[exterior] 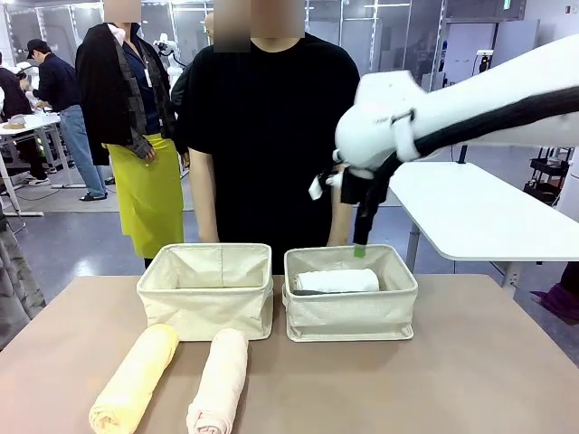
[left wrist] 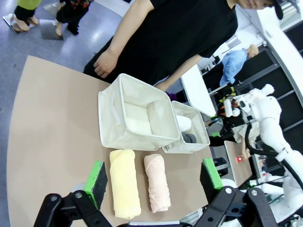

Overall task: Divide the towels into two baskets.
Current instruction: Pick up one hotel-folded towel from the bottom of the table and place it in the Fabric basket indicated by the person.

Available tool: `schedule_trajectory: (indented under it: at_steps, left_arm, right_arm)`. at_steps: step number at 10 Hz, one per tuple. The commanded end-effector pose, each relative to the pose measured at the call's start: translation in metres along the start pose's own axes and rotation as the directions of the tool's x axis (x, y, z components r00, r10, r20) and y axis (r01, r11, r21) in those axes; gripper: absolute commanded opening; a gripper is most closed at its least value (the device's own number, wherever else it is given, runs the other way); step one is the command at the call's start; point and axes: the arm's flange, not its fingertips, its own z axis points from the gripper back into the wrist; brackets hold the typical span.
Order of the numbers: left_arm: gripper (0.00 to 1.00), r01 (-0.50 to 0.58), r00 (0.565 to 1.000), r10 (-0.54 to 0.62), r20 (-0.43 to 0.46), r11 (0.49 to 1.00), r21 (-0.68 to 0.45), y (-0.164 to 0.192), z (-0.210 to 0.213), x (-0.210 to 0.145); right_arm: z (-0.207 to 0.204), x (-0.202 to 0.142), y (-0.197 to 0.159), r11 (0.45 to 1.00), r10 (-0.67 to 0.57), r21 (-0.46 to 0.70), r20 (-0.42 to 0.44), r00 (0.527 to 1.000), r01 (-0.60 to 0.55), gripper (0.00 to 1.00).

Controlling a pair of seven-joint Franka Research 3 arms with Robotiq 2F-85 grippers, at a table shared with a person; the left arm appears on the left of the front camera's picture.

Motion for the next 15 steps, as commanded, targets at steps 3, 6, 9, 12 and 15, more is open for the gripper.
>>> schedule_trajectory:
  at_steps: [3,6,9,12,15]
  left_arm:
    - [1.0,0.0,1.0,0.0,0.011,1.0,-0.017,-0.001,0.0,0.003]
    - [1.0,0.0,1.0,0.0,0.011,1.0,-0.017,-0.001,0.0,0.003]
    - [1.0,0.0,1.0,0.0,0.011,1.0,-0.017,-0.001,0.0,0.003]
    - [1.0,0.0,1.0,0.0,0.011,1.0,-0.017,-0.001,0.0,0.003]
    - [1.0,0.0,1.0,0.0,0.011,1.0,-0.017,-0.001,0.0,0.003]
  right_arm:
    - [0.025,-0.116,0.008,0.884,-0.32,0.414,0.202,0.925,0.216,1.0]
    - [0.019,-0.226,0.005,0.697,-0.593,0.645,0.272,0.758,0.313,1.0]
    - [-0.002,-0.334,0.018,0.509,-0.799,0.781,0.272,0.536,0.362,1.0]
    - [-0.044,-0.446,0.022,0.317,-0.931,0.885,0.222,0.29,0.341,1.0]
    - [-0.096,-0.506,0.021,0.19,-0.971,0.948,0.143,0.189,0.256,1.0]
